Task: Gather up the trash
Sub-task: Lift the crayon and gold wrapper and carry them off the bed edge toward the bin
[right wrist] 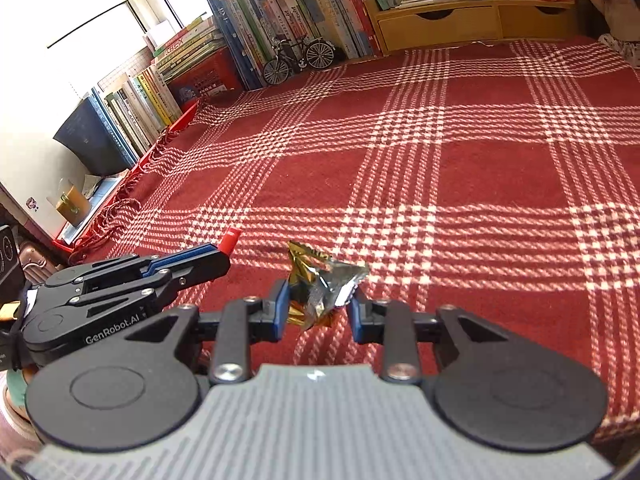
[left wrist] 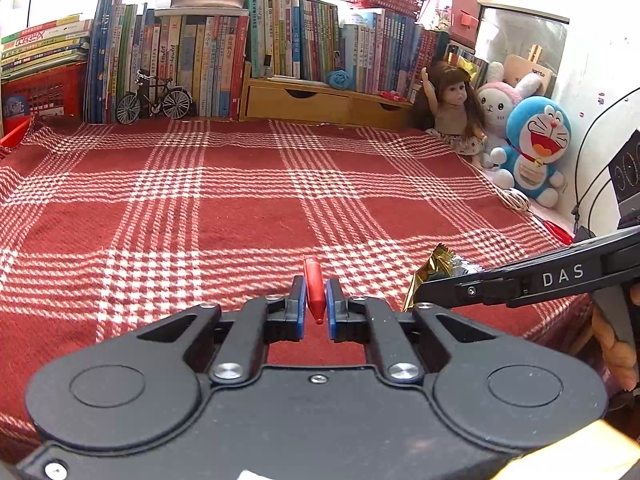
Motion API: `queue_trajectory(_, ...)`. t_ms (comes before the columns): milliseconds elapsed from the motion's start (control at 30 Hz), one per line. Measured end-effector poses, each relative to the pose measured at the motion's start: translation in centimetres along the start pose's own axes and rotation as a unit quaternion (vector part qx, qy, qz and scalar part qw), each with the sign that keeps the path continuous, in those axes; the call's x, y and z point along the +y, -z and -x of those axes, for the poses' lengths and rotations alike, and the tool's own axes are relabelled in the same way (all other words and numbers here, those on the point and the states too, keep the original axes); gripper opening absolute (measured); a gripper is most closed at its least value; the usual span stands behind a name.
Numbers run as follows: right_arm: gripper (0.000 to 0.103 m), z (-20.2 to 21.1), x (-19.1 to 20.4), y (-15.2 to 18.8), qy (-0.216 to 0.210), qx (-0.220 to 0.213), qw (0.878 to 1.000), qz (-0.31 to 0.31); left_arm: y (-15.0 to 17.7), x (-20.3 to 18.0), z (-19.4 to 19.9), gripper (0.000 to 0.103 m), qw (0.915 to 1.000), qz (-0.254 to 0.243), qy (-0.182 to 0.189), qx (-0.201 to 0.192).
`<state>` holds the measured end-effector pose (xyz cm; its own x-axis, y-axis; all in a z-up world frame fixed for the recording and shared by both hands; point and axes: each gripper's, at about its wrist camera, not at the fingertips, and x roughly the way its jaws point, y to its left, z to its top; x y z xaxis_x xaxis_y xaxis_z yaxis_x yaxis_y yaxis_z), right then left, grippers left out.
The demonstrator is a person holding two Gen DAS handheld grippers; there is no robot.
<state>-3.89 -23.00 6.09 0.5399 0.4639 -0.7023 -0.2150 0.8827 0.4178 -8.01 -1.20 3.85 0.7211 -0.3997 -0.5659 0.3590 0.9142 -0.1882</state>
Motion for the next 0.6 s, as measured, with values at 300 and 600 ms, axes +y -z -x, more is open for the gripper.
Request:
queue_trajectory(300,0.035,0.7,0.3,2.7,-0.007,0.017,1.0,-0.001,2.6,-1.0,1.7,0.01,0.9997,-0.019,0.01,0.015)
queue_trajectory(600,0.029,1.9,1.0,4.9,-0.01,0.029,1.0,-0.001,4.7,-1.7,3.6,0.01,0.9987,-0.031,0.028,0.031)
